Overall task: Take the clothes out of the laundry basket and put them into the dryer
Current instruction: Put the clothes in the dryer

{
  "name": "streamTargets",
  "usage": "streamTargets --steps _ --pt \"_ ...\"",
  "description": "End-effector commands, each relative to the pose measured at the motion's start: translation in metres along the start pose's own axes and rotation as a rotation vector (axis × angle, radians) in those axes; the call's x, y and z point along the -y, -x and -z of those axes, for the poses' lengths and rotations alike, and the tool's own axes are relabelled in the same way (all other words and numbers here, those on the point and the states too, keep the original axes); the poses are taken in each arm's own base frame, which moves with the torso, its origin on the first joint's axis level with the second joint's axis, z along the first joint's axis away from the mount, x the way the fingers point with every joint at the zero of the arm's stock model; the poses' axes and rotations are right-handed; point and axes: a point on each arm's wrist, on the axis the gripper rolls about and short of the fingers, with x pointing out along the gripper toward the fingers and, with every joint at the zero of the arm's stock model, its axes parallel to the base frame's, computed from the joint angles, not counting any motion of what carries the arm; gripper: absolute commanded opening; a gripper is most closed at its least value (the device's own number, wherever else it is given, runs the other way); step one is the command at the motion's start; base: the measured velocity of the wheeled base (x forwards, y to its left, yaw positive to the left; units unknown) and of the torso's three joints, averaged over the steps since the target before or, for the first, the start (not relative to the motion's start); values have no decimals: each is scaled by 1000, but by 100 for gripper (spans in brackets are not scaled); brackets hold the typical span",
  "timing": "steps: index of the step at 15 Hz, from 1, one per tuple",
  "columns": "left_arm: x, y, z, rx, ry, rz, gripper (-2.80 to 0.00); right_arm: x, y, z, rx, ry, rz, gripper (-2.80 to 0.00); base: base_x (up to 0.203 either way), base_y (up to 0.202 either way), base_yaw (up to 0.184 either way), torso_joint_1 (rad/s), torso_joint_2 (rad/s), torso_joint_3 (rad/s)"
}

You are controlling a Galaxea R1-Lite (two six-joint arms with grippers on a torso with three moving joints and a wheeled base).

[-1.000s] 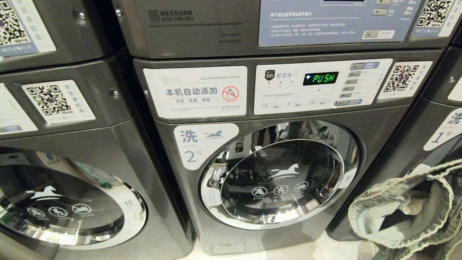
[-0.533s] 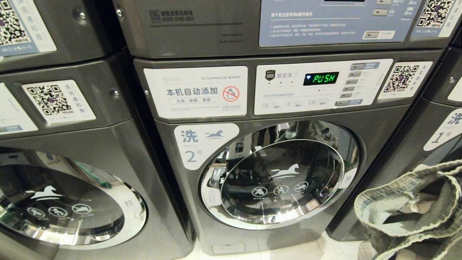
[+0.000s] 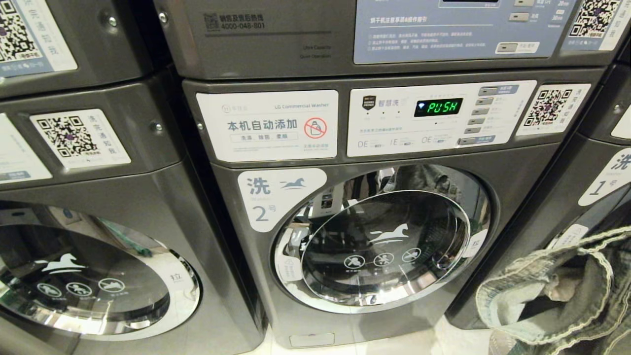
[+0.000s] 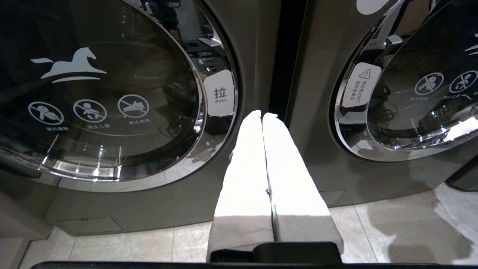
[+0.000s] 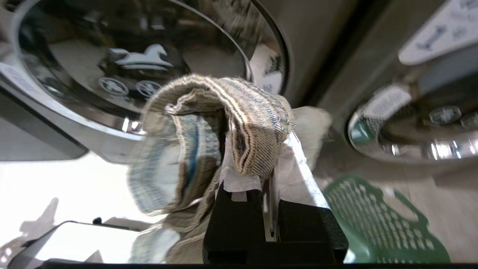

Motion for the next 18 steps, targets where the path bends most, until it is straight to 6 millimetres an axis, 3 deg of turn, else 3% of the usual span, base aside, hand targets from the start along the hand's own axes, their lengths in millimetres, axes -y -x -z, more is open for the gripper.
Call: streamTargets --steps 1,18 --pt "0 0 0 1 0 1 -280 0 -1 -1 14 0 -4 -280 0 0 0 0 0 0" --pt "0 0 0 -1 0 0 -280 -1 0 10 9 -12 -8 -280 0 0 0 200 -465 -271"
